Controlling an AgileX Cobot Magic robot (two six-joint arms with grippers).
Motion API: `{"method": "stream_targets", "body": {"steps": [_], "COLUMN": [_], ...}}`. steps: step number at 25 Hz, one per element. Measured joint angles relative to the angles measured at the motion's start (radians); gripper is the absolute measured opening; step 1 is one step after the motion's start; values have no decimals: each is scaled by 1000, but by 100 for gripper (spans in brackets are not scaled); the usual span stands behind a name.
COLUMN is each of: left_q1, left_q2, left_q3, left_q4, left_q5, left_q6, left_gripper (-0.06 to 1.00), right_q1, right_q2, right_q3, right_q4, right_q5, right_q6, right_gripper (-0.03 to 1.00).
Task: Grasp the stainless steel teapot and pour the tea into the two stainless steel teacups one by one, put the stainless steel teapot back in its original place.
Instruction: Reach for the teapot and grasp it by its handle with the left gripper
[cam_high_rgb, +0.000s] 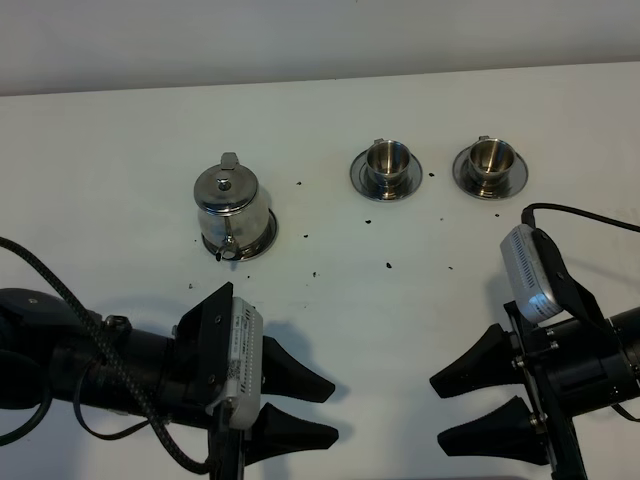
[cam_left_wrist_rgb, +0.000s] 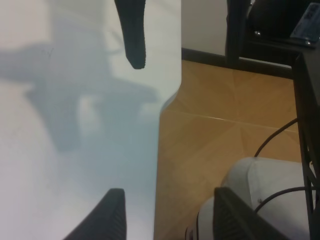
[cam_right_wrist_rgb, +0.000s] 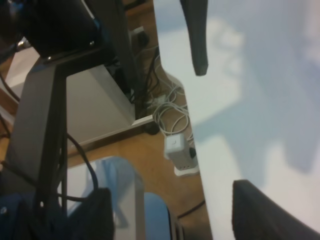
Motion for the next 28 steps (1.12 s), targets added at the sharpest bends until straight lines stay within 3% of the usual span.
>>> {"method": "stream_targets", "body": {"steps": [14,20,28], "left_q1": [0,0,0], "left_q2": [0,0,0], "left_q3": [0,0,0], "left_q4": [-2,-61,-69], "left_q5": [-1,-8,-15], "left_q6": [0,0,-2], "left_gripper": [43,43,43], "right_q1": [0,0,0], "right_q2": [0,0,0], "right_q3": [0,0,0], "right_q4": [-1,8,22], "right_q5": [1,1,1], "right_q6": [7,7,7], "right_gripper": [50,50,50]}}
